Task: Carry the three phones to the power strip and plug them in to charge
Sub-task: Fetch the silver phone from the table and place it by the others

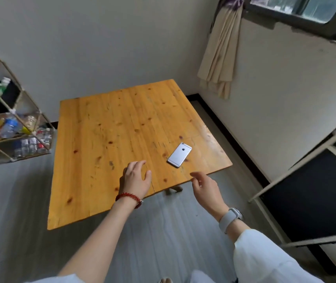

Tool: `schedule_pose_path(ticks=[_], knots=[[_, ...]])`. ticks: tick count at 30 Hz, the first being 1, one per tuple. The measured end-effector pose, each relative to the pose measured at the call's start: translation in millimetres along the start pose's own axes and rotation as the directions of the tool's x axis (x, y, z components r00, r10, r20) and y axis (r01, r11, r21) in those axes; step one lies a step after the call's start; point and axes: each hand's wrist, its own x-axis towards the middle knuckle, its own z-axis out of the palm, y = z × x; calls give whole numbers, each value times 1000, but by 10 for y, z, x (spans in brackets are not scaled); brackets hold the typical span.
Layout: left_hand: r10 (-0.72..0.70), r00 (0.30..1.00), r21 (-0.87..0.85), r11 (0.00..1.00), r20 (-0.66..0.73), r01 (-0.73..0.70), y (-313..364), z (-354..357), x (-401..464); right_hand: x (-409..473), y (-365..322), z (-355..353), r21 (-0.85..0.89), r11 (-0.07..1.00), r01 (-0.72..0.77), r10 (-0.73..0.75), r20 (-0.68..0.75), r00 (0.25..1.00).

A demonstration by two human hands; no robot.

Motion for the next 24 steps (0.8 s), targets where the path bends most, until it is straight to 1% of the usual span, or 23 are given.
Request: schedule_pose_path(ticks=[4, 7, 9, 11, 13, 15, 17, 19, 22, 23, 24], knots=[[-108, 987, 40, 994, 120, 104, -332, 401, 488, 711, 95, 345, 9, 991, -137, 136, 40, 990], [-189, 967, 139, 976, 174, 166, -583, 696, 726, 1261, 185, 607, 1, 972, -236, 235, 68, 970], [-246, 946, 216, 956, 211, 200, -724, 879, 884, 1672, 258, 773, 4, 943, -333, 331, 83, 940], [-292, 916, 289, 934, 275, 212, -834, 1028, 1014, 2013, 325, 923, 12, 894, -448, 445, 84, 892], [-344, 881, 334, 913, 326, 233, -931, 1161, 1175, 2299, 390, 1095, -47, 828, -559, 561, 81, 824], [-373, 857, 389, 893, 356, 227, -999, 1261, 1349, 2472, 394, 1234, -129, 739, -661, 668, 18, 744], [-379, 840, 451, 873, 387, 186, -1032, 1337, 1480, 2561, 351, 1318, -131, 655, -744, 746, -46, 664], [-384, 825, 495, 856, 414, 150, -1063, 1401, 1579, 2648, 306, 1387, -94, 594, -799, 797, -68, 600], [-404, 804, 534, 835, 436, 131, -1140, 1437, 1672, 2766, 252, 1450, -37, 526, -850, 848, -62, 527], [-405, 800, 546, 830, 443, 117, -1164, 1441, 1698, 2786, 252, 1465, -19, 508, -861, 860, -57, 508], [-403, 797, 553, 826, 449, 106, -1176, 1442, 1710, 2785, 257, 1471, -3, 504, -863, 862, -58, 504]])
